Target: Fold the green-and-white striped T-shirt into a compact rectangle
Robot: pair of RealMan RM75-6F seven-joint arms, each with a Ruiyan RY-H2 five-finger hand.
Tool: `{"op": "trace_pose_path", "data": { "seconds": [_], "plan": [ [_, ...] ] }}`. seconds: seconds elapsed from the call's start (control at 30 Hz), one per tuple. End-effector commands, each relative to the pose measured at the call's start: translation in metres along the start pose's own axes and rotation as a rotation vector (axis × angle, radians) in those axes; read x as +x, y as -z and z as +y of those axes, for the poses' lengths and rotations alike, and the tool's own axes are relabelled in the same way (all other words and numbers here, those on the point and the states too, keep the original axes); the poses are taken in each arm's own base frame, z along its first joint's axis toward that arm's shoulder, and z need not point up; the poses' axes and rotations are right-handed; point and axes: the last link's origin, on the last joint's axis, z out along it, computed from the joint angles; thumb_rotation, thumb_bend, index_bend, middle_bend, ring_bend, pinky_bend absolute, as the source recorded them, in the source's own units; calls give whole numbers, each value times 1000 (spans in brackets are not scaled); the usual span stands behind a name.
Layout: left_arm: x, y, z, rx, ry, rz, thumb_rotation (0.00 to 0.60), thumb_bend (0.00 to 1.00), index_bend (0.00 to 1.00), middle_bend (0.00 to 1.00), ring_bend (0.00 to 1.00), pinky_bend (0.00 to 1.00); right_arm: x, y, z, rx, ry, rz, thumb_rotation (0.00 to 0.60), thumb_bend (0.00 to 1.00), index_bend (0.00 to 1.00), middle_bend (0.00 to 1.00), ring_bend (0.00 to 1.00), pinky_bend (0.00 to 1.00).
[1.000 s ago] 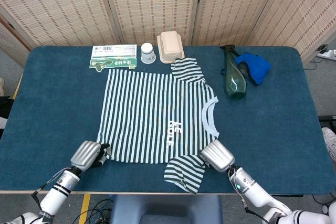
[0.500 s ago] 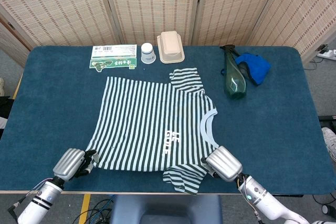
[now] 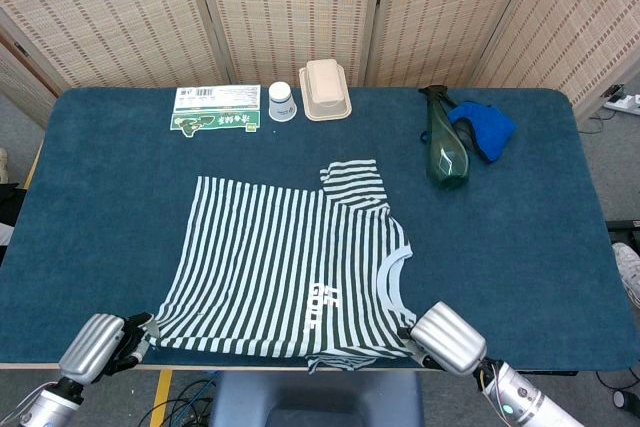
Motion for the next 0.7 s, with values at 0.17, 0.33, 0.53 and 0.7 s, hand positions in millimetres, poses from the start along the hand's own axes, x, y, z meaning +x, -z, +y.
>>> {"op": "trace_pose_path", "data": {
  "seconds": [0.17, 0.33, 0.53, 0.7],
  "plan": [
    [4, 29, 3, 21, 16, 0, 600, 563, 571, 943, 881, 951, 6, 16, -8, 45, -64, -21, 600, 581, 706, 953, 968, 1000],
    [6, 45, 7, 23, 22, 6, 600, 562, 571, 943, 881, 951, 9, 23, -15, 93, -82, -30, 600, 580, 709, 954, 968, 1000],
    [8, 62, 13, 13, 11, 4, 600, 563, 571, 943, 881, 951, 13, 30, -21, 140, -96, -46, 600, 570, 713, 958, 971, 1000],
    [8, 75, 15, 14, 9, -10, 600, 563, 571, 943, 881, 951, 14, 38, -27, 166, -114, -58, 600, 567, 715, 962, 972, 1000]
  ]
}}
